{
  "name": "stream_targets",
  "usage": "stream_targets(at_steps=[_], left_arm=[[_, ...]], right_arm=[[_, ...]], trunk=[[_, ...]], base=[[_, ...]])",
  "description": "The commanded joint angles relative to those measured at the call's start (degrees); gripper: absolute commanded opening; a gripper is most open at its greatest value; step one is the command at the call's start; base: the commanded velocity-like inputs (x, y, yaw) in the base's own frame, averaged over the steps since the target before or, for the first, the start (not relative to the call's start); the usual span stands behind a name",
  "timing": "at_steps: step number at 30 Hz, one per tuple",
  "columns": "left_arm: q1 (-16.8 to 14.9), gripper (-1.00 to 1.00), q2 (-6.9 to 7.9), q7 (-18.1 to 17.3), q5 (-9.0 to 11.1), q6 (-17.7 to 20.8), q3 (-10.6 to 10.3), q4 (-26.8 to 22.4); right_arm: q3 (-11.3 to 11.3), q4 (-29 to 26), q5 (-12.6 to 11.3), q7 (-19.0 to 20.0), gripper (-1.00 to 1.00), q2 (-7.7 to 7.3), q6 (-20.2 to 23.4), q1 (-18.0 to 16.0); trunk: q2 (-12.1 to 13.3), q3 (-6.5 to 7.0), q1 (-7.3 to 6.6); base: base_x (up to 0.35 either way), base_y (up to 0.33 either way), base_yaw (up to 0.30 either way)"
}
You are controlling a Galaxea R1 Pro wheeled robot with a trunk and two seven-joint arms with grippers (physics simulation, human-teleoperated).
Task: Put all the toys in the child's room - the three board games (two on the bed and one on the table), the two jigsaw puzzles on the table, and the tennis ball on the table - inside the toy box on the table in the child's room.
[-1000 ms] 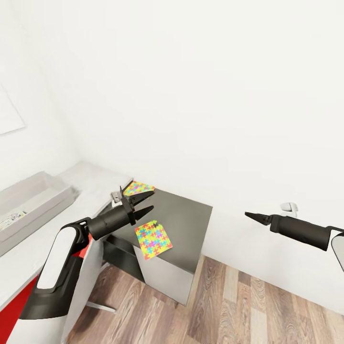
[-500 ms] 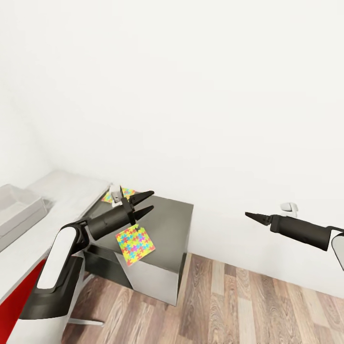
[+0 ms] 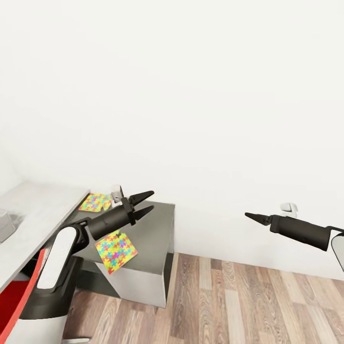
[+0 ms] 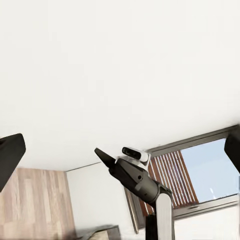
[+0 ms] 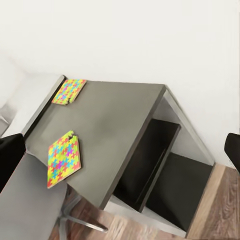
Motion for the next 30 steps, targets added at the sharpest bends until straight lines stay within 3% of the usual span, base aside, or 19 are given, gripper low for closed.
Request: stream_targets(at_steps=[1,11,14,20,22,23,24,26,29,30], left_arm=[[-0.04,1.00,0.01,-0.03,-0.03,0.18,0.06,0.01],[0.08,1.00,-0.24,-0.03,-0.27,-0.57,-0.29,0.49],[0.49,1.00,-0.79,-0.05,-1.01,-1.30,-1.31,0.88],[3.07,1.00,-2.13,-0.08,-4.44,-3.43,-4.96,1.78],[4.99,1.00,-2.52,-0.23,-6.59,-4.81,-6.84,2.19],[8.03,1.00,-2.64,-0.46,-8.79,-6.32,-8.52,2.49],[8.03,1.00,-2.64,-0.46,-8.79,-6.32,-8.52,2.49],[11.77,1.00,-2.57,-0.67,-11.21,-7.97,-9.69,2.70],[13.55,1.00,-2.53,-0.77,-12.52,-8.89,-10.06,2.78],[15.18,1.00,-2.50,-0.89,-13.89,-9.92,-10.32,2.89]], right_arm=[[-0.07,0.02,0.24,0.29,1.00,0.01,0.32,-0.09],[-0.49,0.07,0.43,0.17,1.00,-0.46,0.57,-0.09],[-1.06,0.13,0.45,0.13,1.00,-0.60,1.36,-0.06],[-2.93,0.65,0.59,0.00,1.00,-0.73,3.48,0.02],[-3.74,1.61,0.65,-0.04,1.00,-0.86,3.48,0.08],[-4.45,2.90,0.71,-0.05,1.00,-0.99,3.48,0.22],[-4.45,2.90,0.71,-0.05,1.00,-0.99,3.48,0.22],[-5.01,3.91,0.79,-0.04,1.00,-1.11,3.48,0.80],[-5.21,4.24,0.84,-0.04,1.00,-1.15,3.48,1.31],[-5.37,4.46,0.89,-0.02,1.00,-1.18,3.48,1.98]], trunk=[[-0.11,-0.07,0.03],[-0.11,0.26,0.03],[-0.11,0.36,0.03],[-0.11,0.57,0.03],[-0.11,0.63,0.03],[-0.11,0.67,0.03],[-0.11,0.70,0.03],[-0.11,0.77,0.03],[-0.11,0.87,0.03],[-0.11,0.90,0.03]], base=[[0.000,0.000,-0.281],[0.000,0.000,-0.281],[0.000,0.000,-0.281],[0.000,0.000,-0.281],[0.000,0.000,-0.281],[0.000,0.000,-0.281],[0.000,0.000,-0.281],[0.000,0.000,-0.281],[0.000,0.000,-0.281],[0.000,0.000,-0.281]])
